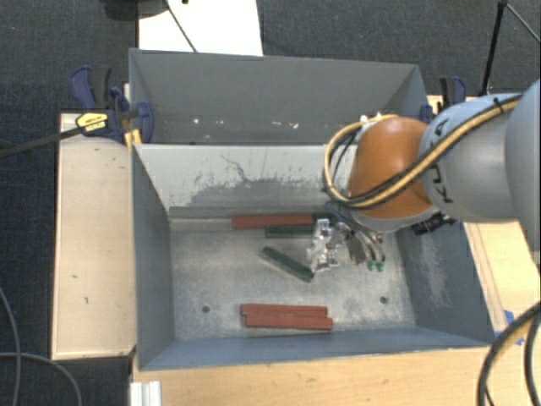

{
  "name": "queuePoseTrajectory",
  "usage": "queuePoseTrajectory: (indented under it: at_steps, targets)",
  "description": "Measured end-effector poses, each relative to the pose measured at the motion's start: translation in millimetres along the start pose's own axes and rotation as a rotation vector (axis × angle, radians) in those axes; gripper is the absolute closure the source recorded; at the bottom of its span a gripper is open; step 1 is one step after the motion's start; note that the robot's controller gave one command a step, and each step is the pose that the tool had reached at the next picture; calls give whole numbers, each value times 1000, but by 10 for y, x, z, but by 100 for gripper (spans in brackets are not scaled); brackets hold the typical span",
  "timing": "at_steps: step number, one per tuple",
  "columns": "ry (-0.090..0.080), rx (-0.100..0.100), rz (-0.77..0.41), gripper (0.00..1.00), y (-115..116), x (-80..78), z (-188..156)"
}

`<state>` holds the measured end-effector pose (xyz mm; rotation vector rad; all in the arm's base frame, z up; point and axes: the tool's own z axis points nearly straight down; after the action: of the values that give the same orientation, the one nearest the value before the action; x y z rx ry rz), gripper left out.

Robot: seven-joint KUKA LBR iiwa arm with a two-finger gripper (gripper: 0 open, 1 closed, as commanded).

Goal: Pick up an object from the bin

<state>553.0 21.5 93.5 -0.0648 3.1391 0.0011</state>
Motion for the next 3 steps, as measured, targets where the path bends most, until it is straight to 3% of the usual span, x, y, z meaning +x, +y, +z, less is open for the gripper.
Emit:
queuePoseTrajectory:
  at_steps: [1,2,3]
  targets:
    - [0,0,0,0,0,0,0]
    - [0,0,0,0,0,0,0]
    - [-6,-1,-21,100,442,214,167]
